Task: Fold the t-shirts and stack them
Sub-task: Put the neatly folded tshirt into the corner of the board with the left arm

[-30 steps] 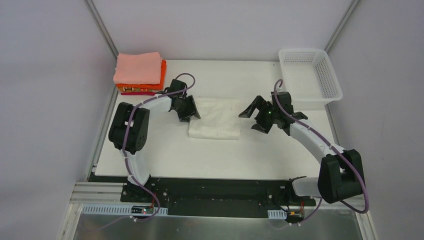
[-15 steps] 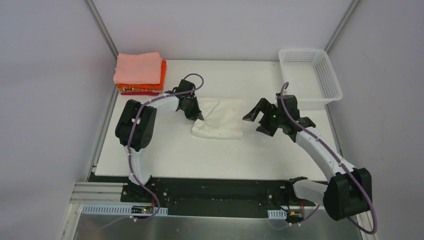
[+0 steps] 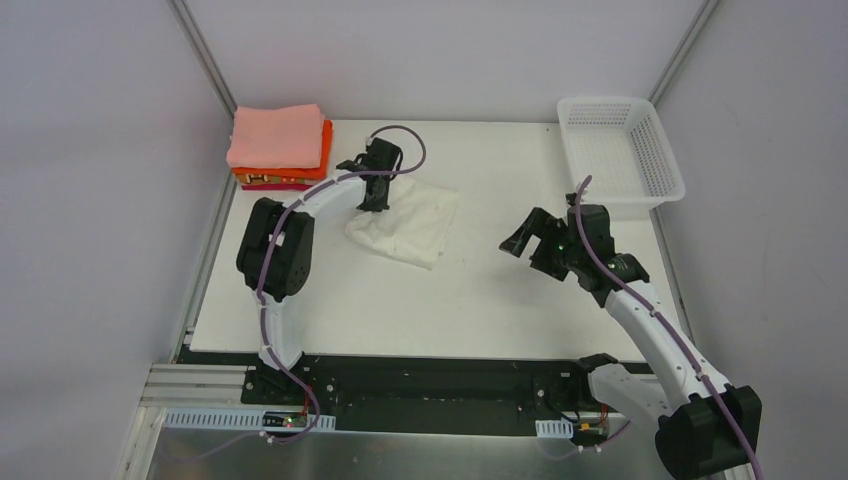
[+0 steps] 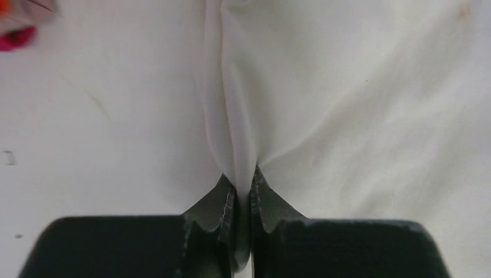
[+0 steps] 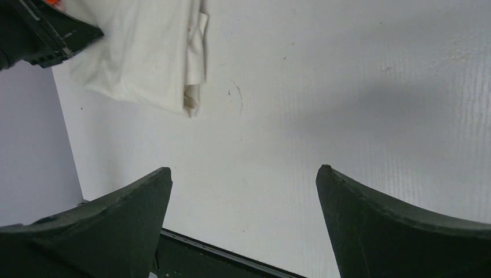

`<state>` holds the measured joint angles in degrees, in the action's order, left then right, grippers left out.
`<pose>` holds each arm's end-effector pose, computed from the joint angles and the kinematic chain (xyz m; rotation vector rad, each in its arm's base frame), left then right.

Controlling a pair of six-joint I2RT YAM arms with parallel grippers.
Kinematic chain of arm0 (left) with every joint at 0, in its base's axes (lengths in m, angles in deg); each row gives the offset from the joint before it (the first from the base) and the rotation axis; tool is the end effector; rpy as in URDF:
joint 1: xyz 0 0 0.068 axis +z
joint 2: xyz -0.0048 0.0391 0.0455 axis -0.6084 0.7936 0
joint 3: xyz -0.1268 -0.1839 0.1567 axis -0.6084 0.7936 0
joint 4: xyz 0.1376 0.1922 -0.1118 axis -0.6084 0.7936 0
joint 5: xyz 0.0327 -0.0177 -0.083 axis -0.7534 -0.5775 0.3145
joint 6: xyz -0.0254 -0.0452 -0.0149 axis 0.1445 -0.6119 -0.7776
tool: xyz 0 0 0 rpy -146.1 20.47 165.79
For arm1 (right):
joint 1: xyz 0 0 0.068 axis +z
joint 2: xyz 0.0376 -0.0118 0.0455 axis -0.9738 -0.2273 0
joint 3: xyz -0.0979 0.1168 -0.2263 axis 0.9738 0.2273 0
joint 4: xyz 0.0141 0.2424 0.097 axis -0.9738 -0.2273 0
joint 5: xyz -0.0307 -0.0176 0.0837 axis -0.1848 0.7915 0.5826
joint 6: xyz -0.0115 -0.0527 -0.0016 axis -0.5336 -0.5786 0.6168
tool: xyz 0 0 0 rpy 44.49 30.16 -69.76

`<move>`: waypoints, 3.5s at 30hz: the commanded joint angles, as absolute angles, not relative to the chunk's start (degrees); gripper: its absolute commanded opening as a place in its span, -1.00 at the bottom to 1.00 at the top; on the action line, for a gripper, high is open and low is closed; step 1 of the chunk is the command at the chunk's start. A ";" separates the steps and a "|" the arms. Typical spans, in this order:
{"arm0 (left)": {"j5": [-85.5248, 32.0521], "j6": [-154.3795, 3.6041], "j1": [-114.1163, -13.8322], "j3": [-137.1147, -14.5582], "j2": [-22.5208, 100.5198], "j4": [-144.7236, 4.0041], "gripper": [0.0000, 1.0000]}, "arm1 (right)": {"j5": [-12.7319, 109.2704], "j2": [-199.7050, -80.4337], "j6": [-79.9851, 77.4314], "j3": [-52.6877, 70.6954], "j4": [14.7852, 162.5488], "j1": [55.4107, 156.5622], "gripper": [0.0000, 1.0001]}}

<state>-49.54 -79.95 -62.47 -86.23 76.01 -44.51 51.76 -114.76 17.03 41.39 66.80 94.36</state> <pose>0.3911 -0.1725 0.2004 0.0871 2.4625 0.0097 0.2010 0.0707 0.2748 0.0353 2.2390 0.6263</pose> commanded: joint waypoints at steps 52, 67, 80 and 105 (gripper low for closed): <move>-68.83 -49.83 -47.67 -140.40 81.46 -39.94 -1.00 | 42.04 -107.79 11.88 46.52 71.31 94.57 0.99; -65.71 -50.06 -40.02 -140.20 87.52 -39.69 -1.00 | 41.07 -109.40 12.06 46.25 71.38 94.52 0.99; -64.96 -51.50 -32.64 -143.71 96.62 -39.78 -1.00 | 36.59 -111.34 11.88 45.64 71.47 94.59 0.99; -64.81 -54.46 -30.40 -141.48 93.72 -40.66 0.98 | 35.80 -111.85 12.57 44.89 71.29 94.54 0.99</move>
